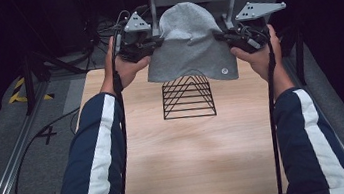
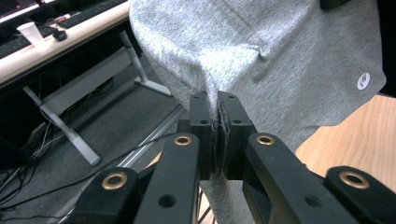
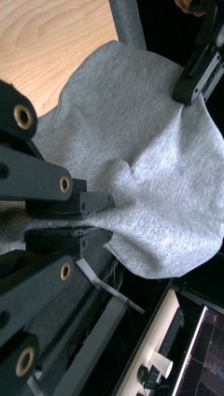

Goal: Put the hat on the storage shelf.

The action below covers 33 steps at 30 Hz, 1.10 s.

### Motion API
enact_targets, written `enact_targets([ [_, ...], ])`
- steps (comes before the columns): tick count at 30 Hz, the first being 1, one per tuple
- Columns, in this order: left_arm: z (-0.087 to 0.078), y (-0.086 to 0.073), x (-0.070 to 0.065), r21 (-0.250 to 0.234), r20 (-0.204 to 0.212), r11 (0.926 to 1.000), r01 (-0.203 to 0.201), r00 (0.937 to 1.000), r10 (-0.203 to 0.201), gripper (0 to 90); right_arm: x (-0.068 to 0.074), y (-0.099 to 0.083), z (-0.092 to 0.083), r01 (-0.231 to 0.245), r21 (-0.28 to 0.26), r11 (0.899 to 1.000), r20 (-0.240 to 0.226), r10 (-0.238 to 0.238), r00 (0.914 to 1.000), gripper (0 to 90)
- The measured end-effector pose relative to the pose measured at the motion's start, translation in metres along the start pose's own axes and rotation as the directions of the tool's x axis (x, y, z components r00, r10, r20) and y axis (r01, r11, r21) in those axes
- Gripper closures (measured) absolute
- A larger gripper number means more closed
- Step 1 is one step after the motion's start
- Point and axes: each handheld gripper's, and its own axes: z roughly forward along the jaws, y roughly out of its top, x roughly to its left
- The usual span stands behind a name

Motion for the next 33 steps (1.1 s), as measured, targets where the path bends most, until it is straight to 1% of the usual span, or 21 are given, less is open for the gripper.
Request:
enact_targets([
  [1, 0.002, -0.001, 0.001, 0.003, 0.005, 1.0, 0.006, 1.0, -0.006, 85.8, -0.001, -0.001, 0.002, -0.001, 0.0, 1.0, 0.001, 0.001, 1.0, 84.4],
  [4, 0.008, -0.005, 0.003, 0.023, -0.002, 0.9997, -0.002, 1.0, 0.002, 85.8, -0.003, -0.005, 0.008, -0.006, 0.01, 1.0, 0.0, 0.006, 1.0, 84.4],
  [6, 0.014, -0.009, 0.005, 0.045, -0.02, 0.999, 0.001, 0.9998, -0.001, 85.8, -0.003, -0.008, 0.013, -0.011, 0.015, 1.0, -0.006, 0.011, 0.9999, 84.4],
  [7, 0.017, -0.011, 0.005, 0.046, -0.019, 0.9988, 0.016, 0.9997, -0.015, 85.8, -0.003, -0.009, 0.014, -0.011, 0.018, 1.0, -0.005, 0.011, 0.9999, 84.4],
  [8, 0.02, -0.013, 0.006, 0.045, -0.021, 0.9986, 0.028, 0.9994, -0.027, 85.8, -0.003, -0.011, 0.016, -0.018, 0.022, 1.0, -0.004, 0.018, 0.9998, 84.4],
  [10, 0.024, -0.015, 0.006, 0.047, -0.01, 0.9984, 0.031, 0.9995, -0.03, 85.8, -0.003, -0.014, 0.022, -0.027, 0.027, 0.999, -0.003, 0.027, 0.9996, 84.4],
  [12, 0.027, -0.015, 0.006, 0.044, -0.02, 0.9988, 0.021, 0.9996, -0.02, 85.8, -0.003, -0.014, 0.023, -0.027, 0.026, 0.999, -0.002, 0.027, 0.9996, 84.4],
  [14, 0.028, -0.013, 0.006, 0.036, -0.028, 0.9992, 0.015, 0.9995, -0.014, 85.9, -0.004, -0.013, 0.024, -0.027, 0.025, 0.999, 0.005, 0.027, 0.9996, 84.4],
  [15, 0.028, -0.011, 0.007, 0.027, -0.024, 0.9994, 0.021, 0.9995, -0.02, 85.8, -0.004, -0.012, 0.024, -0.028, 0.022, 0.999, 0.006, 0.028, 0.9996, 84.4],
  [16, 0.028, -0.01, 0.007, 0.024, -0.027, 0.9995, 0.018, 0.9995, -0.017, 85.9, -0.005, -0.011, 0.024, -0.028, 0.016, 0.999, 0.006, 0.028, 0.9996, 84.3],
  [17, 0.028, -0.009, 0.008, 0.016, -0.025, 0.9995, 0.027, 0.9993, -0.027, 85.8, -0.006, -0.01, 0.023, -0.026, 0.014, 1.0, 0.009, 0.026, 0.9996, 84.4],
  [18, 0.028, -0.009, 0.008, 0.015, -0.022, 0.9993, 0.034, 0.9992, -0.034, 85.8, -0.007, -0.009, 0.023, -0.033, 0.008, 0.999, 0.009, 0.033, 0.9994, 84.4],
  [20, 0.03, -0.009, 0.007, 0.02, -0.029, 0.9994, 0.028, 0.9992, -0.028, 85.9, -0.008, -0.009, 0.022, -0.032, 0.006, 0.999, 0.008, 0.032, 0.9994, 84.4],
  [22, 0.031, -0.01, 0.008, 0.013, -0.016, 0.9993, 0.036, 0.9992, -0.035, 85.8, -0.009, -0.01, 0.023, -0.037, 0.006, 0.999, 0.008, 0.037, 0.9993, 84.4],
  [24, 0.031, -0.014, 0.006, 0.015, 0.0, 0.9992, 0.038, 0.9993, -0.038, 85.8, -0.008, -0.012, 0.023, -0.041, 0.007, 0.999, -0.003, 0.041, 0.9991, 84.3],
  [25, 0.03, -0.016, 0.006, 0.016, 0.01, 0.9993, 0.033, 0.9994, -0.033, 85.8, -0.007, -0.013, 0.023, -0.035, 0.01, 0.999, -0.01, 0.035, 0.9993, 84.3],
  [27, 0.03, -0.017, 0.005, 0.011, 0.014, 0.9991, 0.04, 0.9991, -0.04, 85.8, -0.004, -0.016, 0.022, -0.027, 0.011, 1.0, -0.025, 0.028, 0.9993, 84.3],
  [29, 0.026, -0.021, 0.003, -0.007, 0.031, 0.999, 0.044, 0.9986, -0.043, 85.8, 0.0, -0.02, 0.02, -0.029, 0.004, 1.0, -0.048, 0.029, 0.9984, 84.3],
  [30, 0.023, -0.022, 0.003, -0.011, 0.038, 0.9989, 0.046, 0.9982, -0.046, 85.8, 0.0, -0.02, 0.02, -0.029, 0.004, 1.0, -0.048, 0.029, 0.9984, 84.3],
  [32, 0.017, -0.023, 0.001, -0.019, 0.047, 0.9987, 0.046, 0.9978, -0.046, 85.8, 0.002, -0.023, 0.016, -0.025, -0.001, 1.0, -0.064, 0.024, 0.9977, 84.3],
  [33, 0.014, -0.024, 0.0, -0.03, 0.06, 0.9983, 0.05, 0.997, -0.048, 85.8, 0.003, -0.024, 0.014, -0.027, -0.007, 1.0, -0.071, 0.026, 0.9971, 84.3],
])
